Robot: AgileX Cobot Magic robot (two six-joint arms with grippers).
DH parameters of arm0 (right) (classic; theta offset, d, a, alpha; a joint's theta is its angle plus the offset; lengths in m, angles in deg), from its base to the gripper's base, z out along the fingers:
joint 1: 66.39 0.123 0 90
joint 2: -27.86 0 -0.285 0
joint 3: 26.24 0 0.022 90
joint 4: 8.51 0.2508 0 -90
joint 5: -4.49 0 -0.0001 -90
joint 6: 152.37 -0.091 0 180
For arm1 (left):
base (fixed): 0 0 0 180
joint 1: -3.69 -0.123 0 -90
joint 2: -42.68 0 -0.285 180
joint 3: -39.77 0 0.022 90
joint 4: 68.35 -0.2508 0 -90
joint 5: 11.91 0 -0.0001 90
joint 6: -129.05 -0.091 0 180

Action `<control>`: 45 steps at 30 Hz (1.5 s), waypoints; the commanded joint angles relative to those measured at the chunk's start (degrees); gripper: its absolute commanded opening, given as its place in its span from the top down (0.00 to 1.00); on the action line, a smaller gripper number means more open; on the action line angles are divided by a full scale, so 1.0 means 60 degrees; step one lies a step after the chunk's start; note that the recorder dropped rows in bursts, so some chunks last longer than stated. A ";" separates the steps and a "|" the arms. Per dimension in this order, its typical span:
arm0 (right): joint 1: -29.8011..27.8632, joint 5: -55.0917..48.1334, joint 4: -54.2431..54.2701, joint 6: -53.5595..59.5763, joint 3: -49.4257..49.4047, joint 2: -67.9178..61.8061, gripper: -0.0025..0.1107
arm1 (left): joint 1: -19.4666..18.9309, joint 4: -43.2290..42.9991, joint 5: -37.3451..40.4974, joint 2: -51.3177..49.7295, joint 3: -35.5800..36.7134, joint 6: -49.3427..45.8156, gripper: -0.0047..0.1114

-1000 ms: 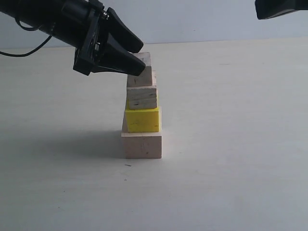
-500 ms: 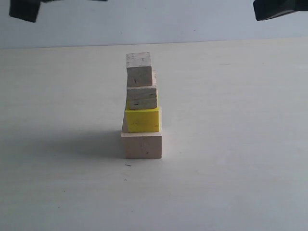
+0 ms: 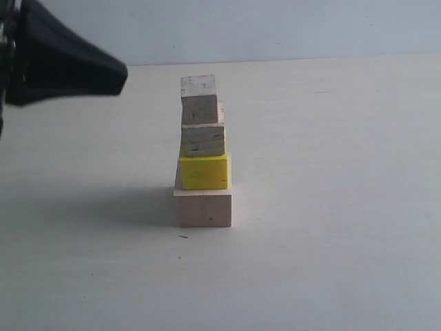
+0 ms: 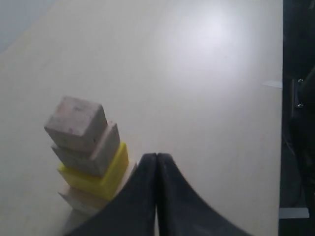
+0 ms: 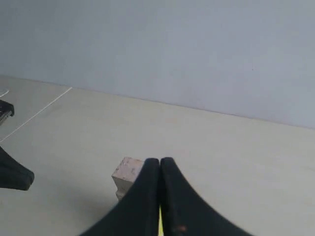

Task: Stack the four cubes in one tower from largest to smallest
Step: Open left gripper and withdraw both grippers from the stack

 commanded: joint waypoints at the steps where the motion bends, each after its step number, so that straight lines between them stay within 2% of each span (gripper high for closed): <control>1: 0.0006 0.0807 -0.0109 -0.0517 -0.1552 0.0595 0.98 | 0.0020 0.1075 -0.0995 0.0877 0.1658 0.0073 0.96; 6: 0.0006 0.0371 -0.0109 -0.0691 -0.2028 0.0705 0.98 | 0.0020 0.0933 -0.1451 0.1902 0.2406 0.0073 0.96; 17: 0.0006 0.0297 -0.0087 -0.0674 -0.2028 0.0722 0.98 | 0.0020 0.0359 -0.1093 0.3046 0.2474 0.0096 0.96; 37: 0.0006 0.0297 -0.0087 -0.0674 -0.2028 0.0722 0.98 | 0.0020 0.0359 -0.0840 0.3168 0.2474 0.0096 0.96; 45: 0.0006 0.0297 -0.0087 -0.0674 -0.2028 0.0722 0.98 | 0.0020 -0.0017 -0.1669 0.3168 0.2474 -0.0140 0.96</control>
